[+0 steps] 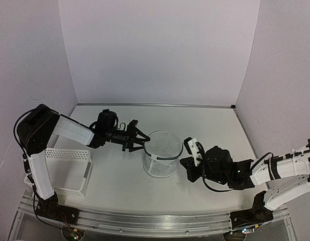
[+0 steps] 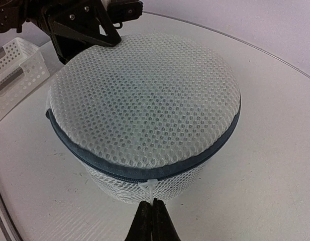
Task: Unzip the laundry bag and remove the bra
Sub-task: Place the laundry bag at the center of the board.
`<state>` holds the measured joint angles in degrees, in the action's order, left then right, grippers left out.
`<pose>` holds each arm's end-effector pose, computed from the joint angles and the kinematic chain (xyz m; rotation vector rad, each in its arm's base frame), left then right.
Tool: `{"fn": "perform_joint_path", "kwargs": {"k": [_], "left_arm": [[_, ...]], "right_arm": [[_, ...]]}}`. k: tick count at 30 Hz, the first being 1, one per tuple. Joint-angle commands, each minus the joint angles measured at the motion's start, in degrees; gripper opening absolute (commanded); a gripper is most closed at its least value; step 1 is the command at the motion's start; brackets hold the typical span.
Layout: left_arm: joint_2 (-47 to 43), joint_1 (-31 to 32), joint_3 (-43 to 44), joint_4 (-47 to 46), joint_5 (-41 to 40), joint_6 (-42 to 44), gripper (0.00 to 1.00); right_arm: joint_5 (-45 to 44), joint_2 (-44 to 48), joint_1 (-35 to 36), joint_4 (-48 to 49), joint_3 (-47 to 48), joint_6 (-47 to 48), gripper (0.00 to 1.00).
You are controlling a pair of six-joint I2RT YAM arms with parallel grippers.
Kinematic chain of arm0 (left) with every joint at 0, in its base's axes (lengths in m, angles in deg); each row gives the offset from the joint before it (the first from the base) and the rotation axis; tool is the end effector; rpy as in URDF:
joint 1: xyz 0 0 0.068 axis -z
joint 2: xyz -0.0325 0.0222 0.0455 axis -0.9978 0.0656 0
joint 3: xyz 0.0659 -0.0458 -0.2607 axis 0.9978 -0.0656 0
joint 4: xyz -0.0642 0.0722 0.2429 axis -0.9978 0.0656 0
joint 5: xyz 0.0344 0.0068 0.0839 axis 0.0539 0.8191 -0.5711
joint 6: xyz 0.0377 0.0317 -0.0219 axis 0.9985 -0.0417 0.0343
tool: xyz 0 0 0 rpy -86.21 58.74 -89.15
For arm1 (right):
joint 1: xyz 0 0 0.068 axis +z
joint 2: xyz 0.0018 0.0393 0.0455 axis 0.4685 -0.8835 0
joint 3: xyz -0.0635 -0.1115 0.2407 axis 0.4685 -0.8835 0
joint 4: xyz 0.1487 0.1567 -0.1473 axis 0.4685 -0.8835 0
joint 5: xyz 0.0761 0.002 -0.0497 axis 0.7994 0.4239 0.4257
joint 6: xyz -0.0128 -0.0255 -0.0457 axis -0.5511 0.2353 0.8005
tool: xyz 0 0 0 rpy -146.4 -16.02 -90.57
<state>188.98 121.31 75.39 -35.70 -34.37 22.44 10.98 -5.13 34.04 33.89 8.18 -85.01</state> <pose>0.2987 -0.2445 0.1683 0.1688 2.4009 -1.8983 0.1225 0.2083 0.1763 -0.7004 1.9514 0.5083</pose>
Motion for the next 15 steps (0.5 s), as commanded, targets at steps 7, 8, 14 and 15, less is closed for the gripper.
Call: {"fn": "perform_joint_path", "kwargs": {"k": [7,8,14,15], "left_arm": [[-9.2,-0.8,1.6,16.1,-10.2,10.1,0.63],[-9.9,-0.8,1.9,17.9,-11.5,11.2,0.64],[-14.0,-0.6,3.3,27.8,-16.3,15.3,0.73],[-14.8,-0.3,3.0,28.6,-16.6,15.3,0.74]], "right_arm": [[-2.0,-4.7,2.4,0.5,7.1,-6.5,0.0],[-1.8,-5.2,2.5,0.5,7.6,-7.1,0.0],[-0.6,-8.6,3.3,-0.3,10.6,-12.4,0.0],[-0.7,-9.0,3.5,-0.4,11.1,-13.2,0.0]]}}
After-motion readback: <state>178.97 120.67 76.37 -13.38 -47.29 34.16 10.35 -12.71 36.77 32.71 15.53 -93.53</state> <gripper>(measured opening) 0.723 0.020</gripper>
